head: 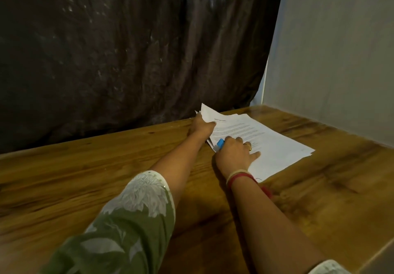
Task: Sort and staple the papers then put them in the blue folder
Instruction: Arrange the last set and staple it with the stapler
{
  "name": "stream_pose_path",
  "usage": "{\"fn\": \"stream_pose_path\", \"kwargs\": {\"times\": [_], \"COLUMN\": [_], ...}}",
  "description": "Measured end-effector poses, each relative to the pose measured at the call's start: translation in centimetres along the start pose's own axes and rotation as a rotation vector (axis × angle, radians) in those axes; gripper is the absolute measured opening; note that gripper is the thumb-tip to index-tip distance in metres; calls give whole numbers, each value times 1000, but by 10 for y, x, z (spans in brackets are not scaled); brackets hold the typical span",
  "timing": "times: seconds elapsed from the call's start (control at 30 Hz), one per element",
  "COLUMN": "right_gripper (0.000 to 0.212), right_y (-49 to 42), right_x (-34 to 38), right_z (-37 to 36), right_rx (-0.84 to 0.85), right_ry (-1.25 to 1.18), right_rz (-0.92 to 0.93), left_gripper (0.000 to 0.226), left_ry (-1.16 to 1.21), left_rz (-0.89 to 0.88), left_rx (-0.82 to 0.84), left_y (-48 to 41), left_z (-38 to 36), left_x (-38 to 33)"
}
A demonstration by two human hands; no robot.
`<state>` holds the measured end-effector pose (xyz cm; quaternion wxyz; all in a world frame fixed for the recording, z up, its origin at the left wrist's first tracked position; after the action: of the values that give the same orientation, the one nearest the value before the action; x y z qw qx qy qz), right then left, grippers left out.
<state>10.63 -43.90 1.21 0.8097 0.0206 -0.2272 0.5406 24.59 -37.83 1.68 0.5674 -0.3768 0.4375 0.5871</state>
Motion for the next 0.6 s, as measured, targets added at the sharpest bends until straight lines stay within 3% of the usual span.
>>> {"fn": "stream_pose_path", "kwargs": {"times": [0.23, 0.37, 0.5, 0.6], "right_gripper": [39, 28, 28, 34], "right_y": [-2, -1, 1, 7], "right_x": [-3, -1, -4, -3], "right_z": [0, 11, 21, 16], "right_rx": [-44, -188, -261, -181], "right_ry": [-16, -8, -175, -198], "right_rz": [-16, 70, 101, 143], "left_gripper": [28, 17, 37, 40], "left_ry": [136, 213, 94, 17], "left_rz": [50, 86, 25, 70], "left_rx": [48, -17, -80, -100], "left_y": [8, 17, 32, 56], "left_z": [-4, 15, 76, 143], "left_x": [0, 9, 10, 17]}}
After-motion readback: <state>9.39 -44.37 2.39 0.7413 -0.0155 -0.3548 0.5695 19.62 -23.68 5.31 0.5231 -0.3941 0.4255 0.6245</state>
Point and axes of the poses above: each hand's wrist, its own y-axis away from the middle knuckle, its own z-axis out of the back of the hand, x = y × z, the point moved 5 cm from there along -y, towards the middle knuckle, and after that the axes turned 9 degrees about z, right-handed, at the moved point
